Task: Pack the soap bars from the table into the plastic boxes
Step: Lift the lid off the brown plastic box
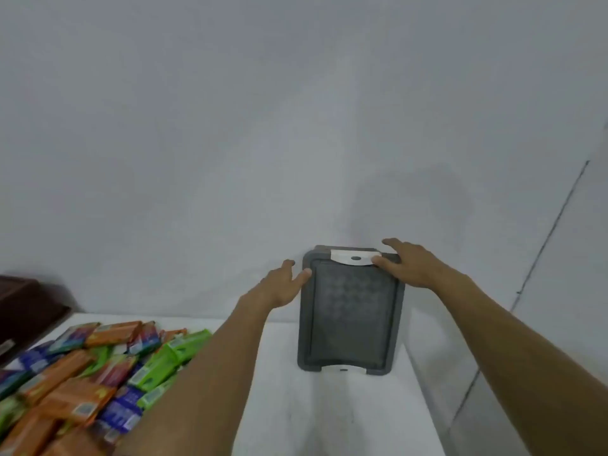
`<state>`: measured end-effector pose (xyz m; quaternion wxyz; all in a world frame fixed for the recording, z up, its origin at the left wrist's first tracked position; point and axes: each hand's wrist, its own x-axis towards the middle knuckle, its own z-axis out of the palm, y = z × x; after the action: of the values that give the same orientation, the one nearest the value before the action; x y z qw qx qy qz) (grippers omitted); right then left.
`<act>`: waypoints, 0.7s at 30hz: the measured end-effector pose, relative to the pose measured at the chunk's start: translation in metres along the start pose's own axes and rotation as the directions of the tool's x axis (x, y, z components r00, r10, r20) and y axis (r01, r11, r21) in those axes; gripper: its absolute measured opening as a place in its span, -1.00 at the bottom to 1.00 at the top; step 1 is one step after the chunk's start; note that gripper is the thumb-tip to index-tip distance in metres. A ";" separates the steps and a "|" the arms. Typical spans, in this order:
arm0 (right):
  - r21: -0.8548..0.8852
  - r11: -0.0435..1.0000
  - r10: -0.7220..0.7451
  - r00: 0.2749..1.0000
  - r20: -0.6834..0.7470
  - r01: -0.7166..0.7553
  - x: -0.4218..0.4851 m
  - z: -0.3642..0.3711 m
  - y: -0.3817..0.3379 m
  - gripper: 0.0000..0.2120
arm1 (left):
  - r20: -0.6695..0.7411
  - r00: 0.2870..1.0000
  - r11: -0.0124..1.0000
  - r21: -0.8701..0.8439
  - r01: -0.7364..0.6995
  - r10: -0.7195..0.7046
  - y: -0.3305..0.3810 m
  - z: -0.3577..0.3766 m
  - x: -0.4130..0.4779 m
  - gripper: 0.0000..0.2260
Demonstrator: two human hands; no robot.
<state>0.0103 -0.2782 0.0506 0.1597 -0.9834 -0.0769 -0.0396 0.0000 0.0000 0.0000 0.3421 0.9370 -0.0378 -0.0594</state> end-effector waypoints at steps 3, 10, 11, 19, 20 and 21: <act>0.031 0.998 -0.061 0.997 -0.045 0.063 0.003 0.012 0.007 -0.44 | 0.037 0.997 0.990 -0.122 0.073 -0.069 -0.002 0.024 0.002 -0.37; 0.025 0.997 -0.076 0.990 -0.123 0.080 0.005 0.031 0.008 -0.60 | -0.033 0.996 0.975 -0.211 0.072 -0.081 -0.007 0.058 0.002 -0.55; -0.001 0.997 -0.078 0.988 -0.135 0.079 0.004 0.031 0.007 -0.61 | -0.054 0.996 0.980 -0.190 0.066 -0.077 -0.007 0.058 0.002 -0.57; -0.102 0.981 -0.185 0.961 -0.204 0.167 -0.019 0.025 0.002 -0.69 | -0.078 0.997 0.988 -0.156 0.013 -0.026 -0.021 0.043 -0.004 -0.54; -0.107 0.981 -0.185 0.958 -0.220 0.164 -0.023 0.023 0.002 -0.68 | -0.076 0.997 0.985 -0.170 -0.004 -0.009 -0.023 0.041 -0.008 -0.55; -0.110 0.982 -0.177 0.954 -0.243 0.154 -0.027 0.021 0.003 -0.67 | -0.077 0.997 0.984 -0.176 -0.024 0.010 -0.025 0.039 -0.011 -0.55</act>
<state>-0.0152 -0.2782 0.0271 0.1197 -0.9667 -0.1365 -0.1805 -0.0157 -0.0045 -0.0454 0.4257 0.9041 -0.0274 -0.0241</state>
